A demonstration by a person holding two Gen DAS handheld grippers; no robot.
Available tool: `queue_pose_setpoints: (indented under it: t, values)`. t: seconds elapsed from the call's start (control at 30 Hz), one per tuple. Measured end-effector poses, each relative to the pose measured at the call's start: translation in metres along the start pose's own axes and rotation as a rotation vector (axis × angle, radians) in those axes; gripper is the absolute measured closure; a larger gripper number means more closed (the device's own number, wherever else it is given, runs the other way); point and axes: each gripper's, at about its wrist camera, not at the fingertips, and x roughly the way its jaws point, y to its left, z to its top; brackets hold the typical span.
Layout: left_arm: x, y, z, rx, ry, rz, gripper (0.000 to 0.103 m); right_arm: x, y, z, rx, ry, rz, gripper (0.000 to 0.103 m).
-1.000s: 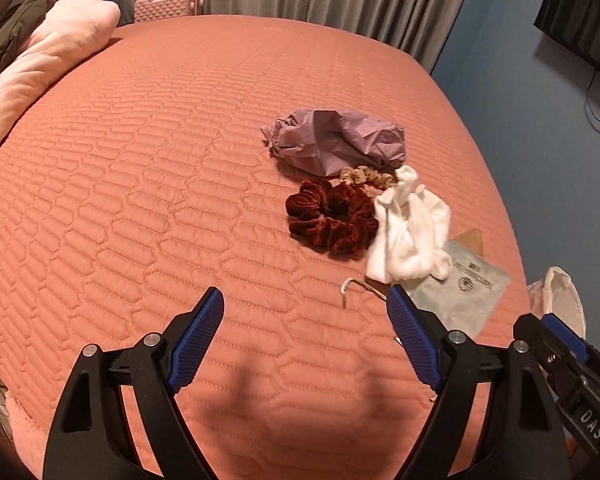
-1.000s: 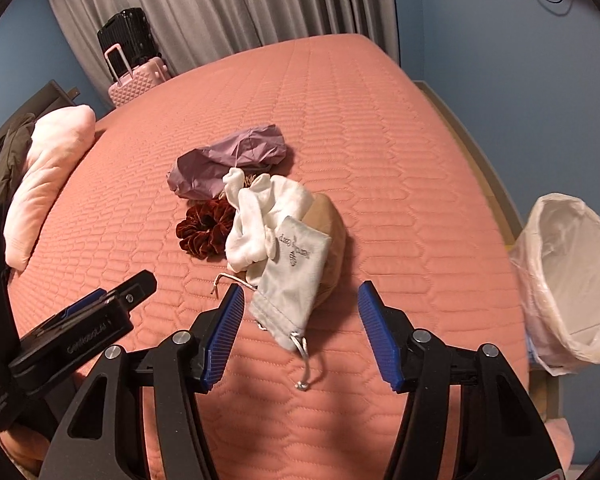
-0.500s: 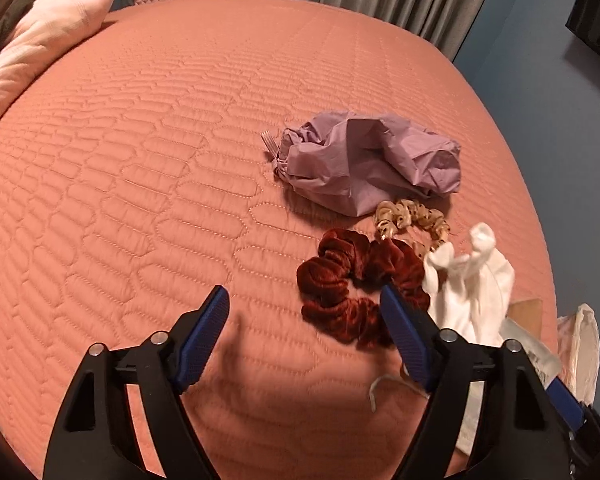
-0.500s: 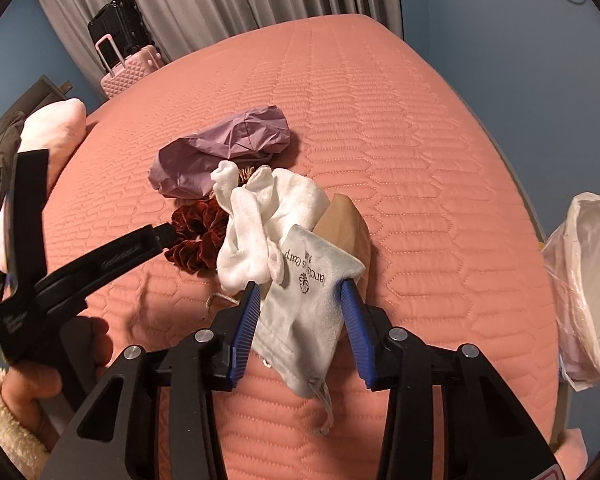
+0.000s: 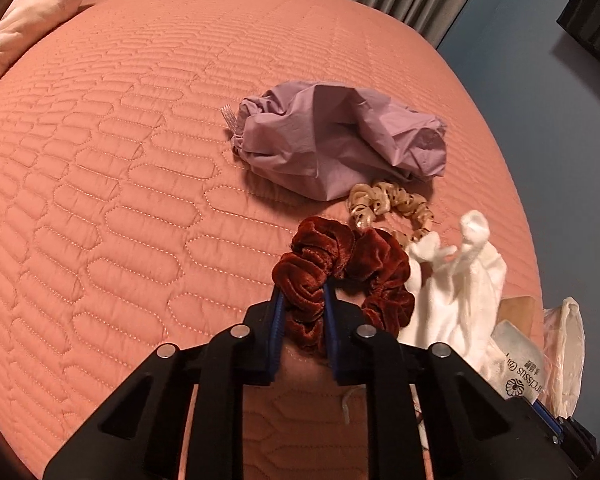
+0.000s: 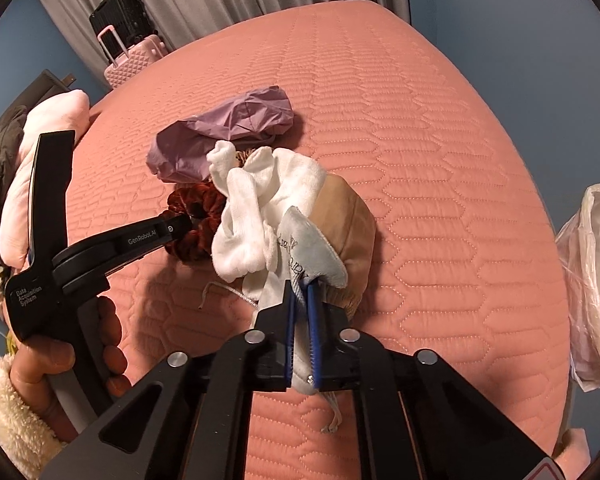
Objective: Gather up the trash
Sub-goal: 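Grasp the dark red scrunchie with the left tool while the right tool grasps the grey pouch, then carry scrunchie and grey pouch to the wastebasket and open both tools over it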
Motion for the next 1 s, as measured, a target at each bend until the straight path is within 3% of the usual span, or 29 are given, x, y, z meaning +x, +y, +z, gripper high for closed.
queue_pose_setpoints:
  t: [0.47,1.0]
  values:
    - [-0.086,-0.028,-0.030,0.045,-0.105,-0.061,0.088,-0.073,-0.004,0.000,0.011,-0.143,0.039,0.099]
    - [-0.156,-0.138,-0.060,0.234,-0.200,-0.173,0.088,-0.173,-0.061,-0.004,0.087,-0.336,0.002,0.099]
